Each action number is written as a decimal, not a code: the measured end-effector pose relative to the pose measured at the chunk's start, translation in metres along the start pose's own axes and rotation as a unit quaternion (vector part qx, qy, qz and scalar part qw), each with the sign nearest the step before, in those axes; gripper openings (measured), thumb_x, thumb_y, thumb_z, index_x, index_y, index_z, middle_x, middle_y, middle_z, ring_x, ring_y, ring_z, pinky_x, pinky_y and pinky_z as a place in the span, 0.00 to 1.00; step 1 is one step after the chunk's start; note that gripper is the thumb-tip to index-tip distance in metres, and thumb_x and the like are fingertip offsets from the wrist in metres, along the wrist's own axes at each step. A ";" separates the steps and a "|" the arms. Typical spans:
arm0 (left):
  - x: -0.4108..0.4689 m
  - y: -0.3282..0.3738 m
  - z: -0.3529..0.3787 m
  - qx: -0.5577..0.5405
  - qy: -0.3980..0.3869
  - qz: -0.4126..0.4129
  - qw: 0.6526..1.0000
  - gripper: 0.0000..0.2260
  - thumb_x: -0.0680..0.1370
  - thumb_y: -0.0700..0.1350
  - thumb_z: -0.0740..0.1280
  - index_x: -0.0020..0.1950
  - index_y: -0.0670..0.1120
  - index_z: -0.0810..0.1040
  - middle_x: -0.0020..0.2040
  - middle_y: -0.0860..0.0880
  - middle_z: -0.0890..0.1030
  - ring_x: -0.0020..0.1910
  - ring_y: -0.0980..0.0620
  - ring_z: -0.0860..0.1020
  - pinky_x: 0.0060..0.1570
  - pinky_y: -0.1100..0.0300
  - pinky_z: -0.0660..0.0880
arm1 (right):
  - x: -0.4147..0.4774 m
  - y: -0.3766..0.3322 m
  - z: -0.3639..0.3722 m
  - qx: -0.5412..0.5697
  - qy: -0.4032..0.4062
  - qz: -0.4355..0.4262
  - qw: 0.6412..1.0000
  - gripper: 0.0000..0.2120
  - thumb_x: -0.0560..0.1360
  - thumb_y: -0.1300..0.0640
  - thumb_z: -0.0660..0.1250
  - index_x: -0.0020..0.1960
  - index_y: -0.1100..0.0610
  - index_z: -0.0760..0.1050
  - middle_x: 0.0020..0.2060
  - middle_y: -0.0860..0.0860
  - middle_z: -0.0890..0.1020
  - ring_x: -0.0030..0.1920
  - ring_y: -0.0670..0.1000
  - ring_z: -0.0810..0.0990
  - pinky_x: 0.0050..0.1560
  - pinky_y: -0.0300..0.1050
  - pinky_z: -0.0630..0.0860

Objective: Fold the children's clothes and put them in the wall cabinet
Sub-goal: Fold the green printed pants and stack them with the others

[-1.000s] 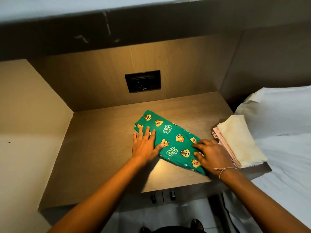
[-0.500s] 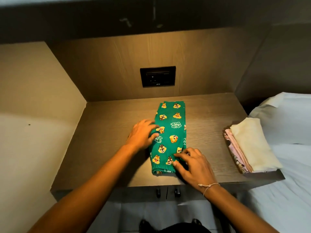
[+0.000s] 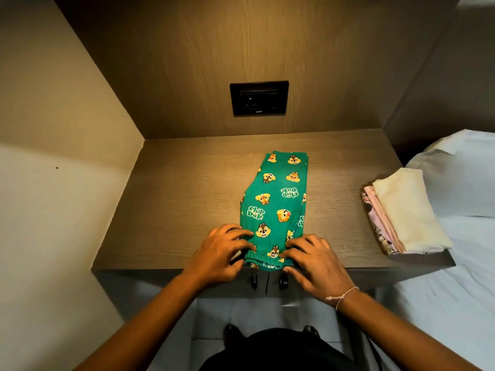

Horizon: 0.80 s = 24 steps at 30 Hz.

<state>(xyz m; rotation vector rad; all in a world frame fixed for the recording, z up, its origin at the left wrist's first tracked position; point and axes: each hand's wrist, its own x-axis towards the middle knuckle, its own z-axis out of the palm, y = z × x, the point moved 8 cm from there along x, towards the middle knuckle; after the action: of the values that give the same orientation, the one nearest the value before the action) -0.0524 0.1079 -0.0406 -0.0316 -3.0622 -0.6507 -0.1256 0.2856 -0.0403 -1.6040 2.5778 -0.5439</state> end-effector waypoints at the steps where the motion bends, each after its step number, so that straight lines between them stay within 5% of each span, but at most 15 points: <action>1: -0.004 0.003 0.000 -0.003 0.005 0.001 1.000 0.15 0.72 0.50 0.70 0.59 0.55 0.80 0.65 0.56 0.77 0.67 0.54 0.69 0.63 0.49 0.68 | -0.002 -0.004 -0.001 0.003 0.007 -0.001 1.000 0.12 0.73 0.46 0.67 0.55 0.48 0.77 0.54 0.45 0.80 0.53 0.51 0.75 0.48 0.47 0.73; 7: -0.025 0.018 -0.019 -0.139 0.036 -0.054 0.988 0.16 0.72 0.57 0.65 0.58 0.55 0.79 0.53 0.58 0.78 0.55 0.68 0.70 0.54 0.62 0.69 | -0.017 -0.009 -0.032 0.168 0.065 0.066 0.981 0.09 0.76 0.44 0.64 0.52 0.47 0.76 0.45 0.39 0.78 0.48 0.45 0.74 0.47 0.46 0.71; 14: 0.010 0.024 -0.039 -0.451 0.021 -0.134 0.882 0.11 0.73 0.55 0.71 0.54 0.54 0.81 0.49 0.51 0.85 0.50 0.53 0.83 0.45 0.61 0.79 | -0.003 0.016 -0.068 0.393 0.108 0.205 0.890 0.08 0.70 0.45 0.72 0.49 0.39 0.80 0.44 0.40 0.85 0.45 0.41 0.82 0.40 0.38 0.79; 19: 0.075 0.000 -0.039 -0.433 0.052 -0.212 0.874 0.14 0.73 0.55 0.71 0.52 0.47 0.83 0.48 0.44 0.85 0.48 0.47 0.82 0.53 0.48 0.79 | 0.042 0.071 -0.066 0.325 0.125 0.292 0.891 0.09 0.71 0.48 0.72 0.50 0.47 0.82 0.41 0.48 0.86 0.43 0.53 0.84 0.46 0.56 0.80; 24: 0.128 -0.018 -0.031 -0.268 0.036 -0.297 0.916 0.17 0.76 0.58 0.67 0.55 0.45 0.82 0.52 0.45 0.84 0.52 0.45 0.81 0.56 0.46 0.78 | 0.077 0.115 -0.046 0.238 0.083 0.378 0.891 0.18 0.72 0.45 0.71 0.59 0.51 0.79 0.42 0.49 0.83 0.46 0.51 0.81 0.46 0.45 0.77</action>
<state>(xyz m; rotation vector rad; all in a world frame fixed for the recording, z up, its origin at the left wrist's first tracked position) -0.1805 0.0815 -0.0176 0.9179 -2.6893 -1.4519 -0.2700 0.2757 -0.0237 -0.3622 2.5947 -1.1180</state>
